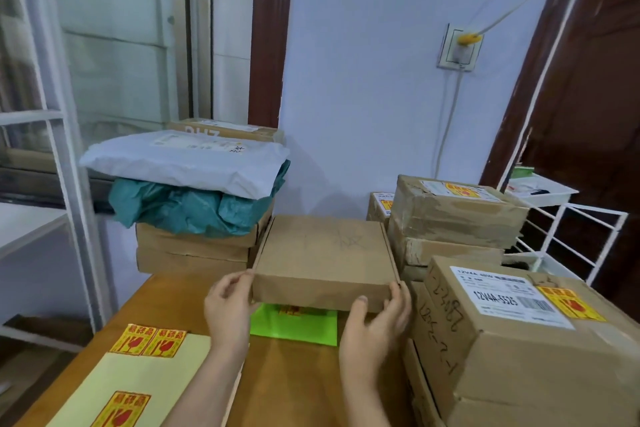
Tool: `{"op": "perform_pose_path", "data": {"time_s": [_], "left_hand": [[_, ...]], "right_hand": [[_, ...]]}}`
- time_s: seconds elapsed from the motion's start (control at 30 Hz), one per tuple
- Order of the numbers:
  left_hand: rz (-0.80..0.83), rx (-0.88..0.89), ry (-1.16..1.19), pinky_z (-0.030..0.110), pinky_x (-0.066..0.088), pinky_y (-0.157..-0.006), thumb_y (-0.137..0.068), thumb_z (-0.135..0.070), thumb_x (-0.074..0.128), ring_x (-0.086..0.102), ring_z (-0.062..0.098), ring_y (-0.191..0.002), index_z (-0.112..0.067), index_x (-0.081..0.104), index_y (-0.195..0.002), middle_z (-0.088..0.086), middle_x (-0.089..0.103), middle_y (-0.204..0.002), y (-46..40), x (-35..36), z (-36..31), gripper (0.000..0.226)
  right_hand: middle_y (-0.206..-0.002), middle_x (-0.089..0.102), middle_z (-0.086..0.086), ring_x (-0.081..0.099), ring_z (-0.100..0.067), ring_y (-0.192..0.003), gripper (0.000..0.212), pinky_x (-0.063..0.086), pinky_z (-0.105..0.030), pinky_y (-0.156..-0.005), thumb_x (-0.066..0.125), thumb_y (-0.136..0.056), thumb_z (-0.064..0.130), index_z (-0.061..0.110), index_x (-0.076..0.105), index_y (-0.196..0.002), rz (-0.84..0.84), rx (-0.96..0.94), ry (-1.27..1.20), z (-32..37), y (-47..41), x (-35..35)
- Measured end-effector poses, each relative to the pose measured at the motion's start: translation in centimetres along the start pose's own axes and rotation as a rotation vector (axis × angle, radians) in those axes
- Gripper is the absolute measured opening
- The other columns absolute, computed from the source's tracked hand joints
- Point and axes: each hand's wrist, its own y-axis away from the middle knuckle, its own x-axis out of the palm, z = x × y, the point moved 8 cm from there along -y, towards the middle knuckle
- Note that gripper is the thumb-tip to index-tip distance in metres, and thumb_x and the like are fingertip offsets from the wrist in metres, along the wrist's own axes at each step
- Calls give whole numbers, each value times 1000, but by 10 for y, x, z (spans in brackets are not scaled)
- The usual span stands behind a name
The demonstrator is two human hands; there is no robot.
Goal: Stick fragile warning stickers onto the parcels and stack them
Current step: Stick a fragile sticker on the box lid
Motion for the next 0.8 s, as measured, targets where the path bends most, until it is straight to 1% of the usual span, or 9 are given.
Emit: {"op": "perform_pose_path", "data": {"time_s": [0.1, 0.17, 0.23, 0.3, 0.43, 0.53, 0.6, 0.67, 0.8], "left_hand": [[4, -44, -31, 42, 57, -73, -87, -23, 67, 53, 17, -77, -3, 60, -80, 9, 57, -85, 20, -10, -11, 22], [5, -77, -64, 48, 54, -77, -85, -27, 70, 50, 17, -77, -6, 55, -75, 8, 55, -83, 29, -18, -15, 27], [28, -106, -72, 48, 52, -78, -83, -28, 71, 49, 22, -83, -11, 50, -72, 7, 54, -84, 38, -24, -16, 29], [57, -145, -65, 44, 50, -77, -83, -25, 71, 50, 28, -94, -13, 49, -72, 8, 55, -93, 47, -29, -16, 28], [106, -240, -15, 47, 51, -81, -86, -18, 67, 53, 34, -109, -14, 50, -77, 14, 58, -110, 66, -44, -13, 20], [137, -287, 20, 46, 51, -82, -87, -15, 64, 52, 35, -111, -16, 50, -82, 14, 57, -115, 82, -57, -12, 15], [126, -294, 30, 42, 51, -78, -87, -13, 63, 51, 34, -113, -17, 51, -83, 14, 57, -116, 94, -68, -12, 14], [108, -299, 35, 38, 51, -73, -88, -12, 62, 52, 33, -112, -19, 52, -83, 13, 57, -114, 106, -81, -13, 13], [87, -327, 42, 38, 52, -72, -89, -12, 62, 51, 29, -109, -22, 55, -87, 7, 57, -104, 126, -101, -6, 13]], "right_hand": [[-145, 36, -8, 37, -30, -131, 58, 34, -51, -108, 48, -78, 31, 6, 45, -131, 10, 6, 6, 10, 10, -19], [-145, 36, -8, 41, -31, -127, 52, 36, -41, -106, 54, -83, 16, 6, 45, -133, 38, 52, -20, 13, 20, -28], [-143, 38, -9, 44, -33, -124, 54, 38, -39, -103, 55, -82, 19, 3, 45, -133, 36, 31, -17, 22, 32, -40], [-140, 38, -3, 45, -33, -124, 60, 40, -46, -104, 49, -77, 31, 6, 46, -132, 29, 33, -14, 27, 43, -51], [-136, 37, 6, 45, -27, -123, 52, 40, -46, -105, 48, -76, 23, 14, 46, -127, 44, 33, -21, 35, 60, -73], [-128, 39, 6, 43, -23, -119, 43, 42, -43, -99, 51, -79, 18, 20, 46, -122, 43, -37, 16, 47, 69, -90], [-119, 38, 8, 40, -20, -116, 38, 43, -45, -96, 55, -84, 11, 16, 49, -121, 52, -44, 56, 47, 75, -100], [-116, 37, 10, 40, -20, -116, 38, 43, -46, -96, 54, -86, 14, 13, 49, -124, 87, -11, 86, 42, 82, -108], [-117, 38, 6, 40, -21, -119, 38, 36, -33, -100, 56, -89, 5, 8, 49, -126, 150, 27, 144, 32, 92, -119]]}}
